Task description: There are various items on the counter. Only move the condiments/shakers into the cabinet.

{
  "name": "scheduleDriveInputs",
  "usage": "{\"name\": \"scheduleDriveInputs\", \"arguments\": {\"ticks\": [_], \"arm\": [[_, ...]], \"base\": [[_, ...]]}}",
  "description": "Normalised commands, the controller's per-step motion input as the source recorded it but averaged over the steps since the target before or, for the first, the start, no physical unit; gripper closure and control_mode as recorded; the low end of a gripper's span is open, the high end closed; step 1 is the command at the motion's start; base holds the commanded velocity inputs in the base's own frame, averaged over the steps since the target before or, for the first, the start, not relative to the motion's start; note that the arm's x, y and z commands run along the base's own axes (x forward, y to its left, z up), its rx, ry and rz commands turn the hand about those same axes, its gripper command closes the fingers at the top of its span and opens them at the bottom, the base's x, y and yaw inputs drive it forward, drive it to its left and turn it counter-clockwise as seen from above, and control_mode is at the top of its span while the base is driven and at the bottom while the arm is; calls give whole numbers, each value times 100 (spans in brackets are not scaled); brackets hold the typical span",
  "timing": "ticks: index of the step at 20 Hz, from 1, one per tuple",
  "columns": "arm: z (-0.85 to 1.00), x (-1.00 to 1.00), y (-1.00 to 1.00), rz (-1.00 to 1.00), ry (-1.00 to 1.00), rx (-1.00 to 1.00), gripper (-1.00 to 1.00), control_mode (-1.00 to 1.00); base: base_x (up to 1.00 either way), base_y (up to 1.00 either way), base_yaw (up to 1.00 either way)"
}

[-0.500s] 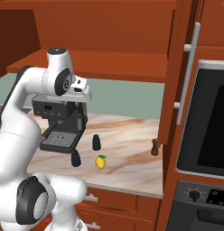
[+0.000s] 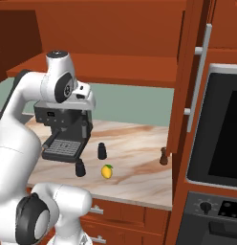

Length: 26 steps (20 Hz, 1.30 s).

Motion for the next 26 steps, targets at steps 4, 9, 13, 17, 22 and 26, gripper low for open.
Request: {"name": "scheduleDriveInputs", "arguments": {"ticks": [4, 9, 13, 17, 22, 26], "arm": [[-9, -56, 6, 0, -5, -2, -100, -100], [-24, -48, 25, 0, -2, -5, -100, -100], [-33, -26, 42, 0, 0, -8, -100, -100], [-35, -16, 36, -4, 0, -7, -100, -100], [-40, -2, 22, -16, 0, -5, -100, -100], [-41, 0, 7, -26, 0, -1, -100, -100]], "base": [[0, 0, 0], [0, 0, 0], [0, 0, 0], [0, 0, 0], [0, 0, 0], [0, 0, 0]]}}
